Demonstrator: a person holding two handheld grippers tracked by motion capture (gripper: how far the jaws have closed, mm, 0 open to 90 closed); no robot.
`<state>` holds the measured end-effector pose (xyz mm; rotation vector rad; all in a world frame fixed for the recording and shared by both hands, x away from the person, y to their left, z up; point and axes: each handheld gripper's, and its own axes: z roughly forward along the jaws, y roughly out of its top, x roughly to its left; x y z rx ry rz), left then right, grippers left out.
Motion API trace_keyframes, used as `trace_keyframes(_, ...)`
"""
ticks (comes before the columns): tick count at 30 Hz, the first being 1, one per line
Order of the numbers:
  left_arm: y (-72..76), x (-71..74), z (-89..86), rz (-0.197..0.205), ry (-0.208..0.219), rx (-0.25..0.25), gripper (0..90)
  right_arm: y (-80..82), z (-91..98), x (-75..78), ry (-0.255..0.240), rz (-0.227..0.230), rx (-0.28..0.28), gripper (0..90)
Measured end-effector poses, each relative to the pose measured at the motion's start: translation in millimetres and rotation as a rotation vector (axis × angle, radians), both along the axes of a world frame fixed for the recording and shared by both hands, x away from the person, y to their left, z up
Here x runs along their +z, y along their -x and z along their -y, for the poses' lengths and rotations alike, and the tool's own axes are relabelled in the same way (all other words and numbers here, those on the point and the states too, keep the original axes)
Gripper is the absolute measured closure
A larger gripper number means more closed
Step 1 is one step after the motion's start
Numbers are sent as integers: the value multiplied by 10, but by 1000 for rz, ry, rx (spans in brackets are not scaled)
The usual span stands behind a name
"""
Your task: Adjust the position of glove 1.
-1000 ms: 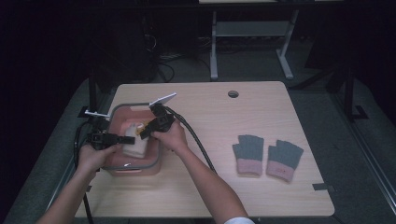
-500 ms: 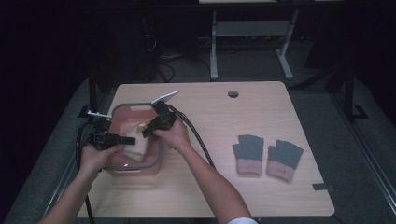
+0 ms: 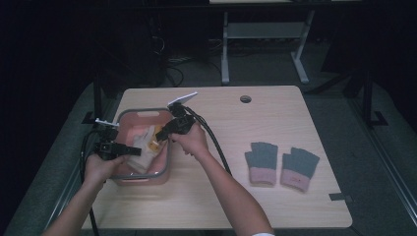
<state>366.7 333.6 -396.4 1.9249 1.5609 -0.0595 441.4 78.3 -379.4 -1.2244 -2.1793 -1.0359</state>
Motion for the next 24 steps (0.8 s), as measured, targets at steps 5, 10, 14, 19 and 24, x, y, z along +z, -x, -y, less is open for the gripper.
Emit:
trace_keyframes(5,1,142,0,18,-33,-3,578,15,55,22,-18,4,-3,715)
trace_keyframes(10,7,272,-18,49,-57,-3,605,39,85,39,-30,5,-4,710)
trace_keyframes(14,-8,193,65,30,-106,-68,653,57,112,62,-42,13,0,703)
trace_keyframes(19,-47,73,171,-1,-224,-115,670,81,149,72,-47,15,3,701)
trace_keyframes(24,-84,12,213,-27,-258,-104,654,108,184,81,-62,18,8,694)
